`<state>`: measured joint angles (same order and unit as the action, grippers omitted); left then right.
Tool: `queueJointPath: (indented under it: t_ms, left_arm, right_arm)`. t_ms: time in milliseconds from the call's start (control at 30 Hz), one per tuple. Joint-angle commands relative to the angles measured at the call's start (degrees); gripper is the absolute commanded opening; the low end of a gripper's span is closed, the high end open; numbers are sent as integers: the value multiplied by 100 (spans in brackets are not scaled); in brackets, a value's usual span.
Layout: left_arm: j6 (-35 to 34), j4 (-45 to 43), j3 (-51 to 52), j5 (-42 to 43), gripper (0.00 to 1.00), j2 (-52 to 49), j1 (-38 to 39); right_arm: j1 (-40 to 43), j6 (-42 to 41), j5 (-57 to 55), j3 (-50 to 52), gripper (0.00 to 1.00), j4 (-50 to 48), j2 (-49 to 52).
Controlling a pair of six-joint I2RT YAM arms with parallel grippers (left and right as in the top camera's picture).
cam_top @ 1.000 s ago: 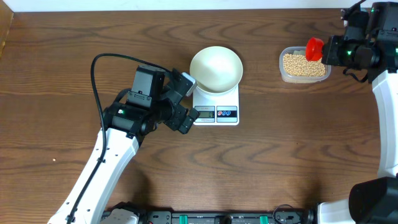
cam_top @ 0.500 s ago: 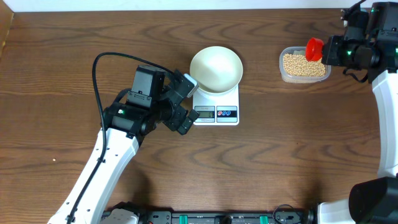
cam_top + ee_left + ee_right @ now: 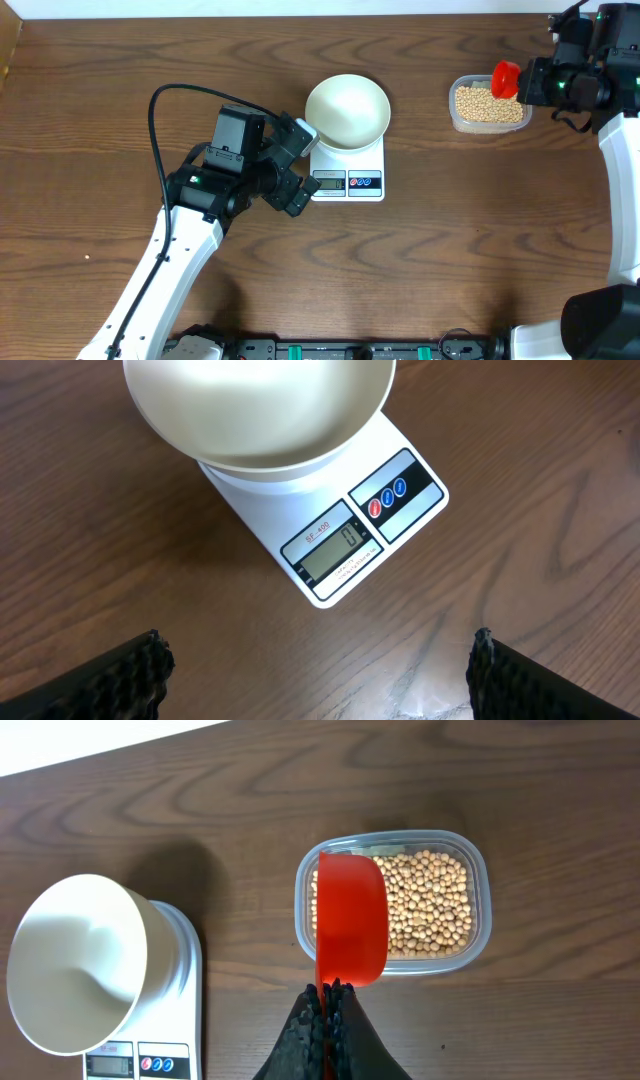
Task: Scoop item into bowl and weigh 50g on scale
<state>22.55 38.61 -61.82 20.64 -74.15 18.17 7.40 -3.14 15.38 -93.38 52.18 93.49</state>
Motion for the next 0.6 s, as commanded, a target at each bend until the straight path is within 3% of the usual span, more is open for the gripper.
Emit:
queueJointPath:
  t_ms: [0,567]
  left_arm:
    - [74,-2,-28,-17,96,4,-4]
    - [74,-2,-28,-17,96,4,-4]
  right_arm:
    - [50,109,-44,-144,1,11,-9]
    - [44,157,-4,-144,1,343,-9]
